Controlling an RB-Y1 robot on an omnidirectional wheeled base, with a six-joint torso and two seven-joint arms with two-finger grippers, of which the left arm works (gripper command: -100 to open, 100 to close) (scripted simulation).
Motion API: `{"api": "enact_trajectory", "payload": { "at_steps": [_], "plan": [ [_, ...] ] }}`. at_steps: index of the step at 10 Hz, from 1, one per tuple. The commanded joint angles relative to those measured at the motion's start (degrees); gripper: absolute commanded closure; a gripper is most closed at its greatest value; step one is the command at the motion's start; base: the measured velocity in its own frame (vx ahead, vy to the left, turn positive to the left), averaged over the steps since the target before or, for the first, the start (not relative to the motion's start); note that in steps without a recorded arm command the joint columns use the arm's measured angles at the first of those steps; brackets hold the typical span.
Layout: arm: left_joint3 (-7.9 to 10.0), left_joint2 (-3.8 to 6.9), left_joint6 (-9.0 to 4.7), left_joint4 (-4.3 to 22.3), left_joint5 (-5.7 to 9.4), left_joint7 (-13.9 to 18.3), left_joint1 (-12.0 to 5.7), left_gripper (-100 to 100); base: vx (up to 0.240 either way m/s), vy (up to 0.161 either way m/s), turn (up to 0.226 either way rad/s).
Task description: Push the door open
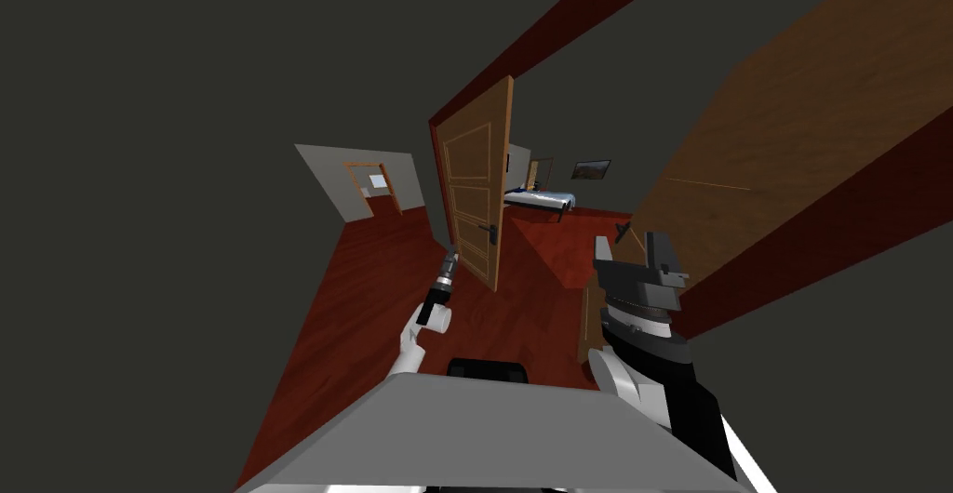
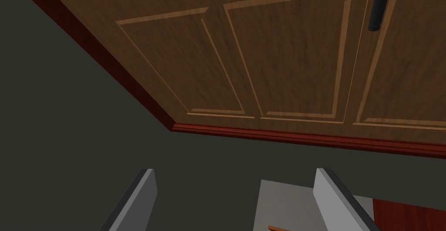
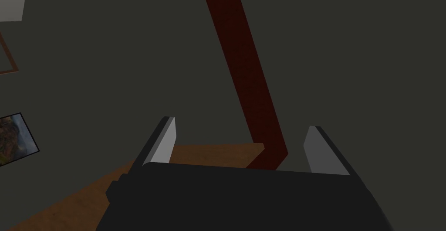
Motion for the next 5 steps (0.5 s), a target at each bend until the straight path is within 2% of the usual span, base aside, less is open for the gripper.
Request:
{"api": "enact_trajectory", "payload": {
  "at_steps": [1,3,5],
  "plan": [
    [-0.87,-0.03,0.04,2.64,0.68,0.06,-1.61,-100,0.117,0.088,-0.098],
    [-1.72,-0.09,0.05,5.07,1.32,0.11,-3.03,-100,0.102,0.092,-0.091],
    [-2.56,-0.15,0.05,7.50,1.96,0.16,-4.46,-100,0.068,0.059,-0.071]
  ]
}}
